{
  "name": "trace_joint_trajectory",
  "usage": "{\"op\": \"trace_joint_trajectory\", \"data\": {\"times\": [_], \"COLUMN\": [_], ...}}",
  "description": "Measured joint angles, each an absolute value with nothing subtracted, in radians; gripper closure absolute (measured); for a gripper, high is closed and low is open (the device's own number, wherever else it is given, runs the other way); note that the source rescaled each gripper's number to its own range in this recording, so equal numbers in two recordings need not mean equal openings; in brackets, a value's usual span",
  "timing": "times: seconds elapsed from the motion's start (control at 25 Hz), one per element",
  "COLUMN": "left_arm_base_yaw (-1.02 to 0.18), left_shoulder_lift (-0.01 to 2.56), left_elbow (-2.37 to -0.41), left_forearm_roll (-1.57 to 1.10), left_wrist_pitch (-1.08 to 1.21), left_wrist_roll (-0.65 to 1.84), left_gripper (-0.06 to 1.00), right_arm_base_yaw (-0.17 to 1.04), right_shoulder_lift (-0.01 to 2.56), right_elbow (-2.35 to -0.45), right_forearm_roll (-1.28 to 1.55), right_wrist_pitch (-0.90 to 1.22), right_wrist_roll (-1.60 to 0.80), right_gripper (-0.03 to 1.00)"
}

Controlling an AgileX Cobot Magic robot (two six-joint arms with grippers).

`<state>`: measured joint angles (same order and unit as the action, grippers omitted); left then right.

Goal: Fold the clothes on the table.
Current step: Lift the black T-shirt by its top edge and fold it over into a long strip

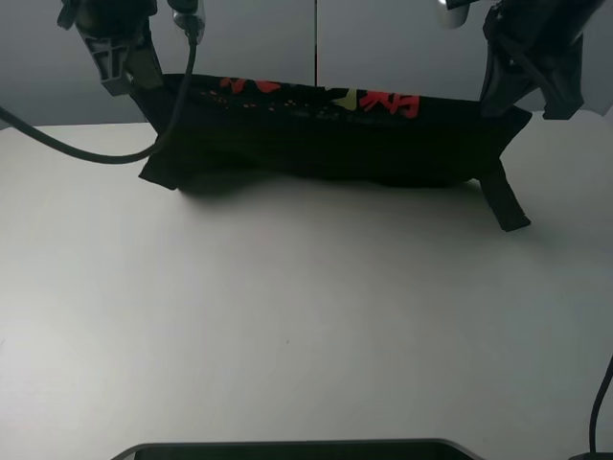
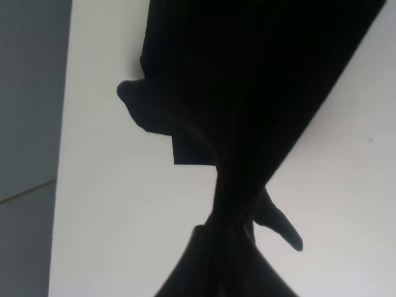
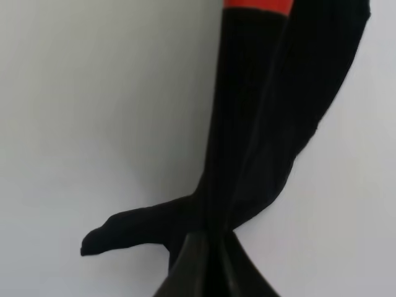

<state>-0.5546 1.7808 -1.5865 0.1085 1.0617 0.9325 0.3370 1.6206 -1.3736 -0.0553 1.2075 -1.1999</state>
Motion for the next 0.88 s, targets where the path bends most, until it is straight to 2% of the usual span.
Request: {"op": "trace_joint_trajectory", "data": {"times": [0.2,0.36,0.6,0.88], "left_arm_base_yaw": [-0.554,-0.554,-0.556,-0.556], "left_shoulder_lift": [1.762,1.755,1.717,1.707], "left_elbow": [-1.579,-1.514,-1.383,-1.238], "left_forearm_roll": [0.096,0.064,0.034,0.000], "left_wrist_pitch": [1.187,1.206,1.182,1.071], "left_wrist_roll": [0.942,0.944,0.944,0.934], "left_gripper": [0.94,0.94,0.94,0.94], "right_arm_base_yaw": [0.337,0.364,0.415,0.417], "right_shoulder_lift": [1.601,1.585,1.583,1.583], "right_elbow": [-1.357,-1.258,-1.120,-1.104], "right_forearm_roll": [0.023,0.037,0.045,0.032], "right_wrist_pitch": [1.214,1.213,1.217,1.217], "right_wrist_roll": [-1.234,-1.243,-1.221,-1.138], "right_gripper": [0.97,0.97,0.97,0.97]}}
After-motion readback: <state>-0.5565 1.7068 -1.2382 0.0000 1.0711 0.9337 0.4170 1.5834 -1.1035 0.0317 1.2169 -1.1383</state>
